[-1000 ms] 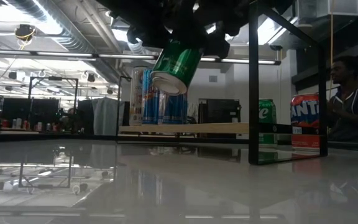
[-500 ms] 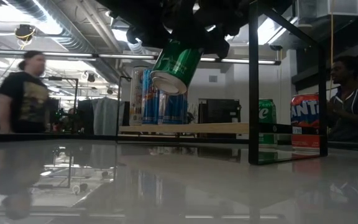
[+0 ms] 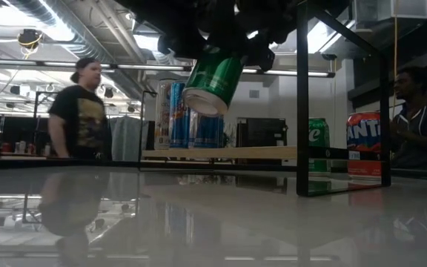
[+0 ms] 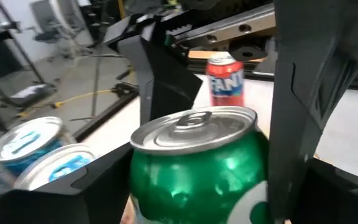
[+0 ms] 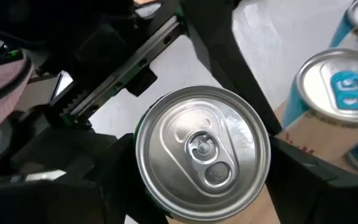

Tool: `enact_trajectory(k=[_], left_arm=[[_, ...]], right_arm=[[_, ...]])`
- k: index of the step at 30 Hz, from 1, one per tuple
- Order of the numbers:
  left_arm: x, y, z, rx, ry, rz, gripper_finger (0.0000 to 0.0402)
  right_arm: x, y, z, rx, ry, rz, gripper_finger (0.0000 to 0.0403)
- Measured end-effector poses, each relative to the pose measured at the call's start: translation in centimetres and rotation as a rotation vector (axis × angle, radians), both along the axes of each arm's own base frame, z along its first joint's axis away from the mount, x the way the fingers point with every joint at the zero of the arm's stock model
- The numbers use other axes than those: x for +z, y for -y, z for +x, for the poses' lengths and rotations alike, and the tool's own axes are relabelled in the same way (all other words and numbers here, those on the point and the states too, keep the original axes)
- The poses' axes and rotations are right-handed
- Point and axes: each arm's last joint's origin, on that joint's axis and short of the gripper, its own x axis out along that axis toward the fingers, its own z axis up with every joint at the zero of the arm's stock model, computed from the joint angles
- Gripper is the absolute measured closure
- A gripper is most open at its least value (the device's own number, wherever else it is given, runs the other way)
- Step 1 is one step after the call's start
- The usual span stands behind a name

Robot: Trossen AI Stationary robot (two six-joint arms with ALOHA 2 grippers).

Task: Place canned beverage on shelf
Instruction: Put the bottom left green soda can on the shelf

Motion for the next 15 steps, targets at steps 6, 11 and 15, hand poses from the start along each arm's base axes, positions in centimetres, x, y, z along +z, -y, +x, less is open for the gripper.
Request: enact_trajectory(k=[6,11,15], left_arm=[[-0.14,-0.5,0.2,-0.042,-0.019,-0.021,0.0057],[-0.16,-0.58,0.22,-0.045,-0.025,-0.021,0.0022],[-0.12,-0.53,0.12,-0.014,-0.022,-0.007,0.0004]], right_arm=[[-0.21,0.0,-0.14,0.0,-0.025,-0.002,0.0125],[-0.22,0.06,-0.14,0.009,-0.023,-0.028,0.0126],[-0.23,0.06,-0.14,0.016,-0.021,-0.042,0.0125]])
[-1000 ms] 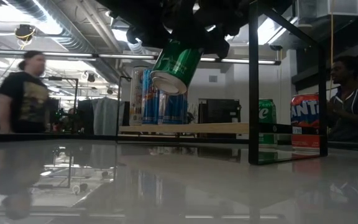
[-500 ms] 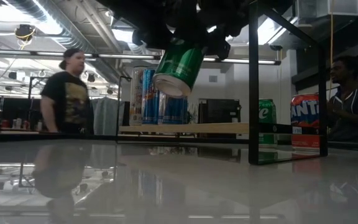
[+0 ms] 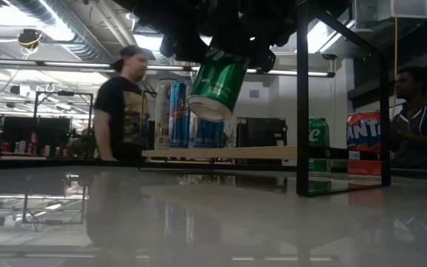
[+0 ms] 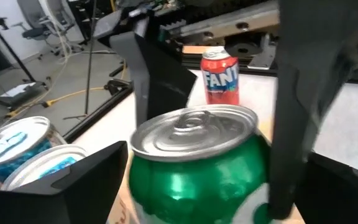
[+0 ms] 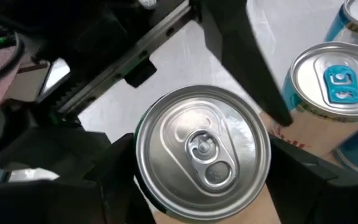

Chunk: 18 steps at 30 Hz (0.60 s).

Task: Place canned beverage on shelf
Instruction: Put the bottom left green soda can on the shelf

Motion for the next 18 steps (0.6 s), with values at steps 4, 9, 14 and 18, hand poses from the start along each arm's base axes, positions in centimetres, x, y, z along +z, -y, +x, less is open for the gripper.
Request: enact_trajectory(k=[4,9,14,18], left_arm=[[0.6,0.4,-0.4,-0.019,-0.008,0.025,0.0006],[1.6,0.9,-1.3,-0.031,-0.029,0.05,0.0007],[3.0,1.0,-2.7,-0.036,-0.056,0.061,0.0007],[4.3,0.9,-4.1,-0.042,-0.09,0.075,0.0007]], right_arm=[[-0.1,0.0,-0.1,-0.001,-0.009,-0.016,0.0125],[-0.1,0.0,-0.1,0.002,-0.014,-0.026,0.0125],[-0.2,0.1,-0.1,0.01,-0.017,-0.038,0.0125],[-0.2,0.0,-0.1,0.013,-0.018,-0.038,0.0125]])
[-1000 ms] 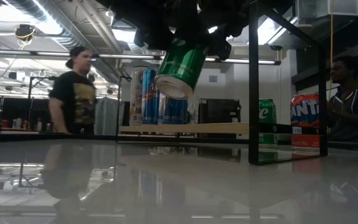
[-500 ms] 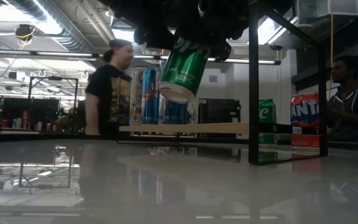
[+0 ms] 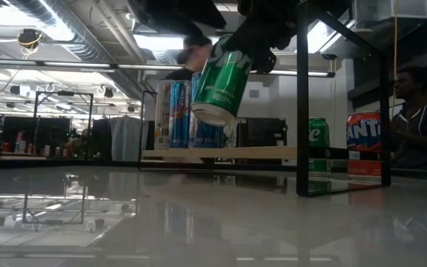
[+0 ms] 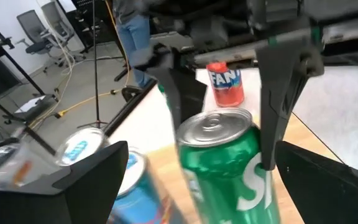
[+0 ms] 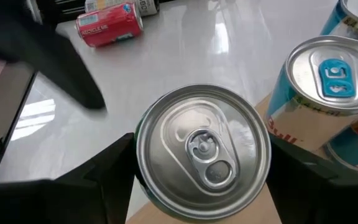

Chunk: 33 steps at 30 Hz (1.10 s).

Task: Place canned beverage on shelf
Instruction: Put the bottom left green soda can on the shelf

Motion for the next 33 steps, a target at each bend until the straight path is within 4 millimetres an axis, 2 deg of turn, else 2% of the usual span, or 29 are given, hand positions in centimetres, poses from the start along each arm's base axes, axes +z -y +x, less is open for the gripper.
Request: enact_trajectory(k=[8,13,19,33], left_arm=[[2.7,-0.8,-3.7,0.022,-0.019,-0.049,0.0007],[3.5,-1.3,-5.2,0.044,-0.02,-0.098,0.0007],[3.3,-1.4,-5.4,0.044,-0.035,-0.111,0.0007],[3.2,-1.3,-5.2,0.015,-0.046,-0.133,0.0007]], right_arm=[[0.0,0.1,0.0,-0.022,-0.003,-0.028,0.0126],[1.0,0.2,-0.1,-0.041,-0.061,-0.067,0.0126],[2.2,0.2,-0.2,-0.041,-0.085,-0.093,0.0122],[0.1,0.3,1.1,-0.059,-0.146,-0.115,0.0119]])
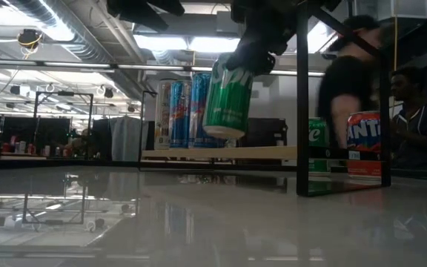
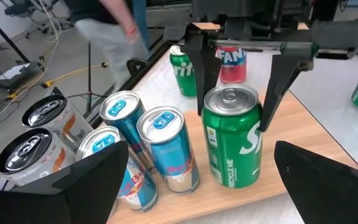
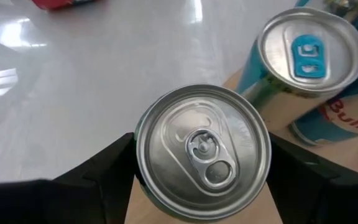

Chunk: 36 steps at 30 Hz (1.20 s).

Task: Place canned beverage on shelf
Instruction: Put the bottom left green soda can on the shelf

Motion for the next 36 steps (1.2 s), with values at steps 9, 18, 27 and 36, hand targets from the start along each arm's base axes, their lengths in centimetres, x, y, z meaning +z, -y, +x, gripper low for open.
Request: enact_trajectory(k=[9,18,27,36], left_arm=[[0.0,0.0,0.0,0.013,0.012,-0.024,0.0007],[-0.1,0.0,-0.1,0.018,0.006,-0.028,0.0007],[-0.2,0.0,-0.1,0.019,0.001,-0.029,0.0007],[-0.2,0.0,-0.1,0.02,0.001,-0.029,0.0007]], right_arm=[[-0.9,0.6,0.4,-0.043,-0.031,-0.025,0.0117],[-1.9,0.6,1.1,-0.041,-0.045,-0.027,0.0117],[-1.9,0.6,1.2,-0.038,-0.042,-0.026,0.0112],[-2.2,0.5,1.1,-0.037,-0.062,-0.022,0.0067]])
